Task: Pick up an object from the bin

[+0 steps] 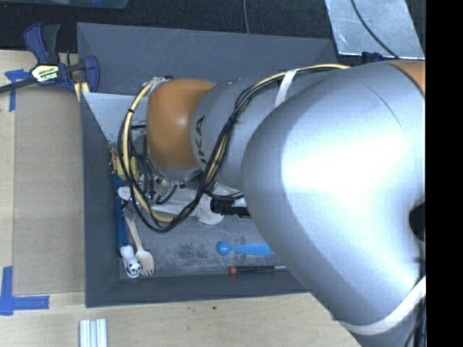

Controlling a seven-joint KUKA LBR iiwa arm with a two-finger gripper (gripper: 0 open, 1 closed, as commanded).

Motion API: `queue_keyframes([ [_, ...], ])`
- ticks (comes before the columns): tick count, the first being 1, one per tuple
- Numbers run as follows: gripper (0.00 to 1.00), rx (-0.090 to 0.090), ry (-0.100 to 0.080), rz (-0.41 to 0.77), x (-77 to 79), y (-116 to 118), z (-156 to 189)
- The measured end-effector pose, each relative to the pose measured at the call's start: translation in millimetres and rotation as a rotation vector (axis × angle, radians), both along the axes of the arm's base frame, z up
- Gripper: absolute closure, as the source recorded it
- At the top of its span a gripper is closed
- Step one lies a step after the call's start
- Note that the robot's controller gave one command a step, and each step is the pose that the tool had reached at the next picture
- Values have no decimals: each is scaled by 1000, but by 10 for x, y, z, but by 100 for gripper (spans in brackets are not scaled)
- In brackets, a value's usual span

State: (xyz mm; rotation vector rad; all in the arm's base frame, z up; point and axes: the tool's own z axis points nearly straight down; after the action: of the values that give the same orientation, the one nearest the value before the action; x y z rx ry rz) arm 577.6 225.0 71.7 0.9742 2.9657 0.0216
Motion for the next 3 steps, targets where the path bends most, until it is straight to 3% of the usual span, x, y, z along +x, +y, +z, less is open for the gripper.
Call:
queue_keyframes([
  [1, 100, -10, 14, 328, 45, -17, -7],
  [2, 100, -10, 14, 327, 44, -18, -4],
  [3, 100, -11, 20, 326, 26, -27, 277],
])
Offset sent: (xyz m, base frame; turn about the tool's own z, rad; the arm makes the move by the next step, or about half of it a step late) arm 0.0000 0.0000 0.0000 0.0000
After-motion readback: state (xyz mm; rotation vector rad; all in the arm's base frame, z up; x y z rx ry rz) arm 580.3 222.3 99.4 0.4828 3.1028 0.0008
